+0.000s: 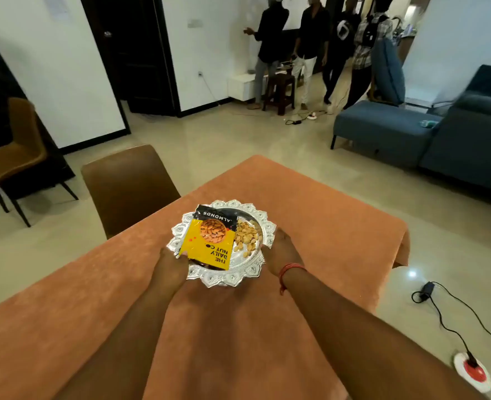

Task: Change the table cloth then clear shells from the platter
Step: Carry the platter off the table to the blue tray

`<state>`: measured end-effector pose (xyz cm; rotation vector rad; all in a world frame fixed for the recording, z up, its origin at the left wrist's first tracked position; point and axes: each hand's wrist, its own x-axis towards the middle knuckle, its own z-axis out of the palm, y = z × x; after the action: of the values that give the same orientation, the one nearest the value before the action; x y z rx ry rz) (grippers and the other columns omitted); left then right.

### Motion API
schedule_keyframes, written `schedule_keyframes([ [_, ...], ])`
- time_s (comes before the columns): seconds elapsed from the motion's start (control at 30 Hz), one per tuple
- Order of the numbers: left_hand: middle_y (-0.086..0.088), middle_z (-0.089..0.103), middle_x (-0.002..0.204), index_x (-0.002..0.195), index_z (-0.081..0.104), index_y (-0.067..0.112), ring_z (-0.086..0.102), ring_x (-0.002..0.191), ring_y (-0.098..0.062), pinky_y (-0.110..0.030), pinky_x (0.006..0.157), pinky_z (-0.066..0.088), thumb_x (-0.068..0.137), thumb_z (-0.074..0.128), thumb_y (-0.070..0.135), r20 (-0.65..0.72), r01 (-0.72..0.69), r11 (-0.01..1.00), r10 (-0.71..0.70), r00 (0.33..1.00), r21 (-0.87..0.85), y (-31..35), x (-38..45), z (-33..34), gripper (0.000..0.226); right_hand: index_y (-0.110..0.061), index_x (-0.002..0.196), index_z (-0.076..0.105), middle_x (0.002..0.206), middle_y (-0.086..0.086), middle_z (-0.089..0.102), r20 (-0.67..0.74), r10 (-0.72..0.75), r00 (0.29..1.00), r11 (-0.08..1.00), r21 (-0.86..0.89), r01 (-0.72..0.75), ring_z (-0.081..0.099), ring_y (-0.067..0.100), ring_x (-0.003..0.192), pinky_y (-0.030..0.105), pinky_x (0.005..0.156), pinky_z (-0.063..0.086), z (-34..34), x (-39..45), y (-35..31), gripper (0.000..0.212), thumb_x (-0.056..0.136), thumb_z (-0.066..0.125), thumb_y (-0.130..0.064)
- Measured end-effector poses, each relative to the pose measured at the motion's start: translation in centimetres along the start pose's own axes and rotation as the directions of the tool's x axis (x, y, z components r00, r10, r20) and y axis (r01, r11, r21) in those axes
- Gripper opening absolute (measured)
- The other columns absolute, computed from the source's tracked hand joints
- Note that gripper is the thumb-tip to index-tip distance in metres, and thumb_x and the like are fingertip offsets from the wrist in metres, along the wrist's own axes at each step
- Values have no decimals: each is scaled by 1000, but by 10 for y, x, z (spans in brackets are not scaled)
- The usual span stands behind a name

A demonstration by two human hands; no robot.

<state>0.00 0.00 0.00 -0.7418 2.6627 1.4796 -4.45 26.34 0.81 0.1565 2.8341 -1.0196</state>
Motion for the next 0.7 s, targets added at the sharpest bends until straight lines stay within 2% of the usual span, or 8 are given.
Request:
schedule_keyframes([
  [0.07, -9, 70, 110, 116, 56, 23, 67, 93, -31, -43, 78, 57, 80, 56, 38, -37, 49, 997, -52, 998, -61, -32, 48, 21, 39, -5, 146, 32, 147, 17, 41, -31, 84, 996, 979, 188, -77, 51, 33, 125, 36, 100, 46, -3, 16, 3, 61, 93, 58, -21],
  [0.17, -20, 65, 103, 100, 62, 13, 67, 90, -37, -33, 63, 51, 72, 55, 24, -77, 233, 964, -244, 967, -129, -25, 43, 21, 31, -7, 136, 40, 129, 14, 58, 43, 197, 979, 915, 351, -200, 61, 30, 105, 29, 82, 49, -3, 29, 5, 49, 91, 57, -10],
  [0.23, -28, 64, 88, 89, 61, 2, 65, 75, -33, -36, 63, 46, 69, 56, 13, -41, 289, 925, -308, 951, -247, -13, 25, 19, 23, -12, 130, 47, 120, 11, 66, 94, 208, 973, 875, 426, -229, 65, 29, 101, 36, 85, 55, 3, 35, 9, 45, 86, 57, -6],
  [0.3, -32, 67, 87, 86, 66, 2, 63, 70, -30, -46, 66, 53, 63, 54, 10, 28, 314, 884, -325, 945, -347, -6, 12, 21, 26, -14, 126, 55, 111, 10, 69, 86, 205, 975, 860, 459, -221, 68, 29, 96, 38, 82, 58, 10, 36, 13, 47, 82, 54, 0],
  [0.4, -28, 69, 90, 92, 66, 7, 64, 71, -30, -51, 72, 56, 77, 52, -5, 53, 300, 833, -312, 949, -464, -2, -1, 23, 24, -17, 117, 62, 100, 8, 71, 82, 214, 973, 819, 528, -224, 69, 26, 86, 34, 72, 58, 13, 30, 15, 45, 80, 52, 8],
  [0.53, -23, 68, 106, 117, 54, 3, 67, 67, -24, -44, 66, 62, 83, 49, -14, 68, 301, 804, -311, 948, -513, -5, -13, 18, 38, -20, 116, 62, 98, 7, 72, 96, 210, 973, 798, 558, -228, 70, 28, 89, 43, 80, 60, 15, 20, 20, 49, 78, 58, 9],
  [0.6, -20, 66, 107, 120, 48, 6, 67, 70, -23, -38, 61, 61, 85, 50, -15, 63, 299, 783, -317, 946, -546, -11, -26, 10, 41, -19, 116, 62, 97, 6, 72, 97, 197, 976, 801, 558, -218, 70, 27, 89, 46, 81, 60, 17, 7, 17, 50, 76, 58, 11],
  [0.7, -11, 59, 102, 120, 42, 14, 64, 74, -22, -36, 60, 60, 87, 50, -17, 26, 270, 752, -320, 947, -601, -19, -55, -17, 46, -16, 113, 64, 95, 3, 72, 96, 159, 983, 817, 546, -185, 70, 24, 88, 46, 81, 60, 19, -22, -4, 47, 75, 58, 10],
])
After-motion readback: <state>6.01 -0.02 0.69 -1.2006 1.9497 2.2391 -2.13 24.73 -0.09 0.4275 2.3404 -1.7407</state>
